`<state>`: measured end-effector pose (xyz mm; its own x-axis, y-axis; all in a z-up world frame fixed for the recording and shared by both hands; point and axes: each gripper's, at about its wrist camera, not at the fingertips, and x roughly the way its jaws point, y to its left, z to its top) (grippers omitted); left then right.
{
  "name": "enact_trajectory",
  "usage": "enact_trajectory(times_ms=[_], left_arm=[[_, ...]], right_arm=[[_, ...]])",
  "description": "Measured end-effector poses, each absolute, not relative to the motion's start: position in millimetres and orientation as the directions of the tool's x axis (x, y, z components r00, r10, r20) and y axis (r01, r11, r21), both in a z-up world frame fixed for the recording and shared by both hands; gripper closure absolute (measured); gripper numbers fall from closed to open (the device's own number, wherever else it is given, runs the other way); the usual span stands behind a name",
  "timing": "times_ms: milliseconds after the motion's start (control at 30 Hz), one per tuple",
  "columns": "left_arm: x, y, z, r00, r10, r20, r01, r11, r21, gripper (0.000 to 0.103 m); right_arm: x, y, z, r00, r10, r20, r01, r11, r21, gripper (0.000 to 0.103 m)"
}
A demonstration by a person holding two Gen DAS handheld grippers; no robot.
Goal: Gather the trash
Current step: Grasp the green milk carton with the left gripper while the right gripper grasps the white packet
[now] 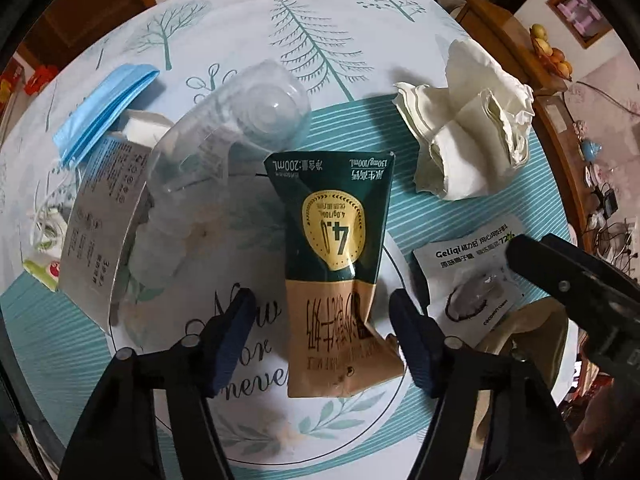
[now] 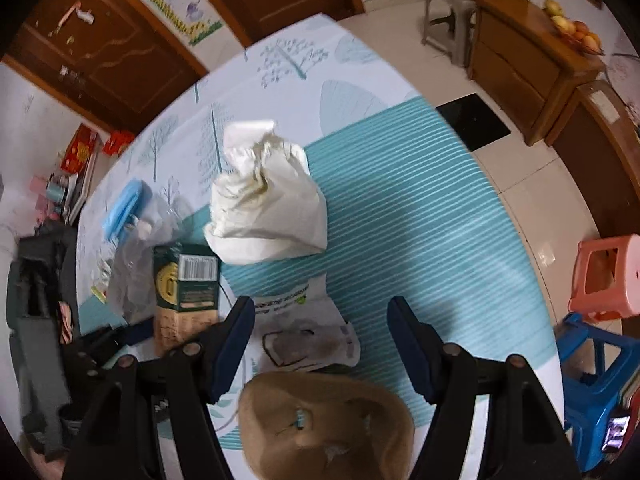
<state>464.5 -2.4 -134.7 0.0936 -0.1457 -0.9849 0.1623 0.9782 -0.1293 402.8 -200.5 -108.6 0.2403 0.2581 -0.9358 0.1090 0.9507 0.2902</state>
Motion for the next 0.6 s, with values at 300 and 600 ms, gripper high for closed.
enact_trajectory(times_ms=[300,600], left_arm=[[462,7,-132,0.119,-0.16,-0.98,0.181,0.974,-0.137,0.063],[447,29,-123,0.139,-0.179,-0.974,0.154,0.975,-0.158,0.064]], right_arm=[[397,-181,-123,0.236,0.251,-0.939,-0.029,0.967,0.252,0.034],[396,-156,-124,0.257,0.247,-0.934,-0.119,0.967,0.224,0.088]])
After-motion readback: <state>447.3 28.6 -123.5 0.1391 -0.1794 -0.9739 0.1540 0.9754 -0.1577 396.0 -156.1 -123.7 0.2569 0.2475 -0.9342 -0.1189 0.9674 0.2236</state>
